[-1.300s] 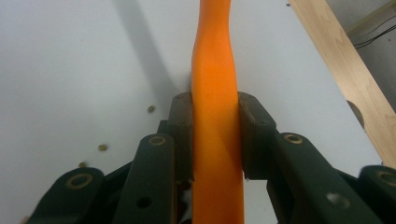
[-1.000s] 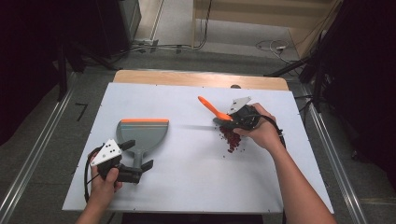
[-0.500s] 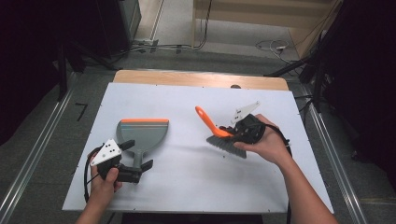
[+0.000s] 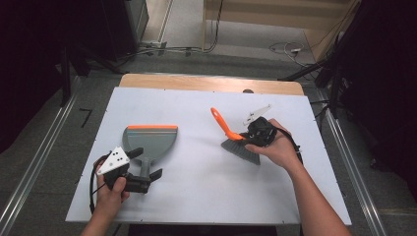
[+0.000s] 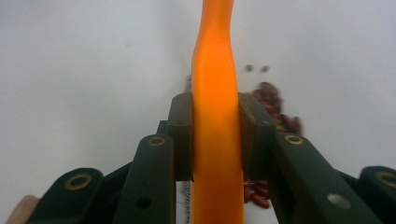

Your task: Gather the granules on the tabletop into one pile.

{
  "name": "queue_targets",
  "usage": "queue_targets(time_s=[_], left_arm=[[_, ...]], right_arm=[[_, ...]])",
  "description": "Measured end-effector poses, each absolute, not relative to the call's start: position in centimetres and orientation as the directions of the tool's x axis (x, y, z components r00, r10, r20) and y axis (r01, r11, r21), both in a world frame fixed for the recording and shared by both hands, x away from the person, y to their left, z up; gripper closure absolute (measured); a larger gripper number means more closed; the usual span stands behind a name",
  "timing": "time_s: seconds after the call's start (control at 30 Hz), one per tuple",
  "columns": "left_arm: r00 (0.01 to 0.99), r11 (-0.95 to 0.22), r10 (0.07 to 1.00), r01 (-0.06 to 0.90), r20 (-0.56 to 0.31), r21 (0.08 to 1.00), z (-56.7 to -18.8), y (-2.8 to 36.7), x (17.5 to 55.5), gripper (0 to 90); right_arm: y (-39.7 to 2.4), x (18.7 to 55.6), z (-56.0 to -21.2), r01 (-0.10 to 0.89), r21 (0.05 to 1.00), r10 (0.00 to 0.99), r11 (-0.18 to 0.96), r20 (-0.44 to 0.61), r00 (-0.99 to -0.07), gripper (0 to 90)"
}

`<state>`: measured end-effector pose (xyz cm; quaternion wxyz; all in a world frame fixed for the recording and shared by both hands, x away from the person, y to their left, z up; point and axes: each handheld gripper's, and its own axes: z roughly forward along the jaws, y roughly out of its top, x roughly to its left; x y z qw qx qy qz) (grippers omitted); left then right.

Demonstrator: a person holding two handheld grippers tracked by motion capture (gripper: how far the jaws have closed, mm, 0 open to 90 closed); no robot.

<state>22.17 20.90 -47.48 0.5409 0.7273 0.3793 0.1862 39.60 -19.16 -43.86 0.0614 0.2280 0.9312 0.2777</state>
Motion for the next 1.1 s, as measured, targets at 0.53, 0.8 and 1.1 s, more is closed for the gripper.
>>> queue_targets(time_s=[0.53, 0.8, 1.1], left_arm=[[0.645, -0.135, 0.752, 0.352, -0.135, 0.926, -47.5, 20.7, 22.2, 0.0], [0.644, -0.13, 0.752, 0.349, -0.137, 0.928, -47.5, 20.9, 22.1, 0.0], [0.646, -0.133, 0.751, 0.35, -0.136, 0.927, -47.5, 20.8, 22.2, 0.0]], right_arm=[[-19.7, 39.3, -42.1, 0.418, 0.599, 0.487, 0.683, 0.053, -0.872, 68.9], [-18.7, 39.6, -43.8, 0.429, 0.523, 0.442, 0.737, 0.108, -0.891, 68.8], [-19.8, 40.3, -43.2, 0.409, 0.569, 0.499, 0.714, -0.003, -0.866, 68.9]])
